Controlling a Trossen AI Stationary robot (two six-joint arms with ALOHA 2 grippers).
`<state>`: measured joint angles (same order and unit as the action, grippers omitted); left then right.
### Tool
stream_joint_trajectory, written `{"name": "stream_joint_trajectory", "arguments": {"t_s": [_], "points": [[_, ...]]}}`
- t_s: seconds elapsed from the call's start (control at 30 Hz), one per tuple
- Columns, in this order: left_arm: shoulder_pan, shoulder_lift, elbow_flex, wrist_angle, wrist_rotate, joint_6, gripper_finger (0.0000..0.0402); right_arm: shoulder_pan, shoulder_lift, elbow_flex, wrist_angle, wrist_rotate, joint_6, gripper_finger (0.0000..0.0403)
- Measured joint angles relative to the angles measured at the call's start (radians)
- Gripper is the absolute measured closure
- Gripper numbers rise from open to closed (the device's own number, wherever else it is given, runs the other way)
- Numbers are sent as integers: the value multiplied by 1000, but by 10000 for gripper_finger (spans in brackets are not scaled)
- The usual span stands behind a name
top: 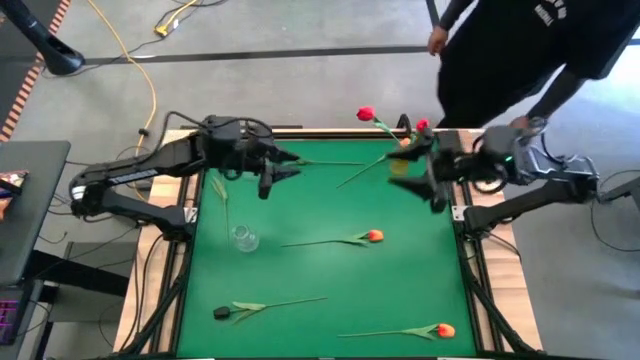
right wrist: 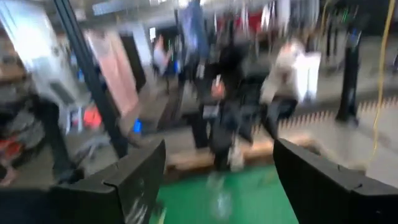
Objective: Sort flowers into vase by color
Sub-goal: Put the middle orange flower into the top transparent vase
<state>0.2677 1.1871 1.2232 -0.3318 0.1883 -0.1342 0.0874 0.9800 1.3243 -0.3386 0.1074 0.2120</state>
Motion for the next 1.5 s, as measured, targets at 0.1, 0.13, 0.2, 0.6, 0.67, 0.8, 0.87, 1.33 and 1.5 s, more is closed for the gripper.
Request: {"name": "stream_joint_trajectory", "arguments": {"t_s": [0.1, 0.13, 0.2, 0.6, 0.67, 0.8, 0.87, 1.33, 1.5], "points": [[-14, 57, 0, 18, 27, -1, 221, 48, 42, 0, -87, 4, 70, 78], [-17, 75, -1, 15, 35, -1, 221, 60, 58, 0, -119, 4, 96, 78], [-26, 111, -1, 21, 42, -2, 221, 81, 82, 0, -191, 3, 160, 78], [-139, 316, -1, 27, 25, 95, 221, 230, 192, -15, -592, 1, 416, 78], [-158, 354, -1, 40, 4, 96, 221, 247, 204, -41, -593, 1, 417, 78], [-195, 427, -2, 85, -30, 102, 221, 272, 216, -104, -592, 2, 418, 79], [-214, 461, -1, 106, -52, 148, 221, 284, 212, -140, -592, 5, 419, 82], [-308, 681, -1, 203, -162, 147, 221, 327, 76, -357, -478, 25, 481, 104], [-314, 765, -1, 233, -177, 126, 221, 325, 59, -383, -432, 27, 469, 104]]}}
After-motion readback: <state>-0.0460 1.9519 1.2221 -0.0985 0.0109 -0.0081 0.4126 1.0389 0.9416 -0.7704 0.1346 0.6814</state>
